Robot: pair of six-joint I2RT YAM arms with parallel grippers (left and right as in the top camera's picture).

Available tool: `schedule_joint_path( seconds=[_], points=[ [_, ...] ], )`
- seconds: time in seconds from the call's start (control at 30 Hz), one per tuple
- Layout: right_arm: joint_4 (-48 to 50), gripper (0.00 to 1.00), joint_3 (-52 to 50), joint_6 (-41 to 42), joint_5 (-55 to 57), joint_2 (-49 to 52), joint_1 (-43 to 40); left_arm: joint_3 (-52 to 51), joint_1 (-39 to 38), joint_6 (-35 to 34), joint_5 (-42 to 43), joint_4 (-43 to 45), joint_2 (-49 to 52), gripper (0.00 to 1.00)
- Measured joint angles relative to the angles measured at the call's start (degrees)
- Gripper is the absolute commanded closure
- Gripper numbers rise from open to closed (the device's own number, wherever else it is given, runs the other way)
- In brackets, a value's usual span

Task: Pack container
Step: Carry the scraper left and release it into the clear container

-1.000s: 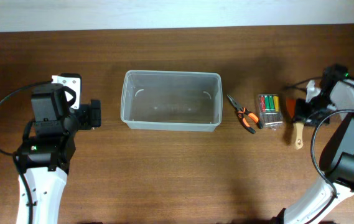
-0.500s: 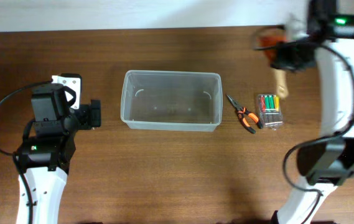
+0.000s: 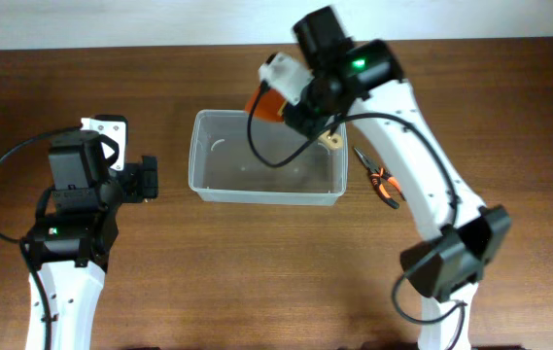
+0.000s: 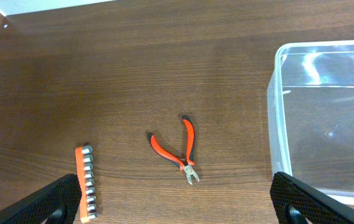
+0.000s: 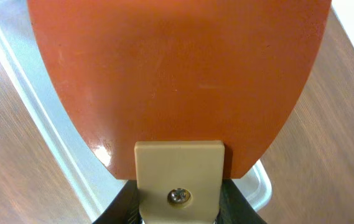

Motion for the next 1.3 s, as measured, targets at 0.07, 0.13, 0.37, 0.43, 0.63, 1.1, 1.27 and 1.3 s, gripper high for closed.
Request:
schedule_joint_path(
  seconds=[0.07,0.13,0.37,0.43,0.63,1.1,1.27,1.3],
  points=[
    [0.1,0.96,0.0,-3.9,0.3,2.2,0.4,0.0,0.0,0.0,0.0,0.0,0.0,0.01],
    [0.3,0.96,0.0,-7.8,0.4,4.9,0.5,0.0,0.0,0.0,0.0,0.0,0.0,0.01],
    [1.2,0.95,-0.1,-19.3,-2.4,13.4,0.4,0.0,0.0,0.0,0.0,0.0,0.0,0.01],
    [1.8,0.91,-0.1,-20.9,-2.7,15.2,0.4,0.0,0.0,0.0,0.0,0.0,0.0,0.01],
    [4.1,0.59,-0.2,-22.6,-3.1,18.5,0.4,0.0,0.0,0.0,0.0,0.0,0.0,0.01],
    [-2.5,0.34,8.6,-10.3,6.8,15.7,-0.7,0.0,0.0,0.0,0.0,0.0,0.0,0.01],
    [-2.8,0.32,11.4,0.0,9.7,4.4,-7.6,0.0,0.0,0.0,0.0,0.0,0.0,0.01],
    [-3.1,0.32,11.8,2.0,9.7,1.7,-10.1,0.0,0.0,0.0,0.0,0.0,0.0,0.01]
  ],
)
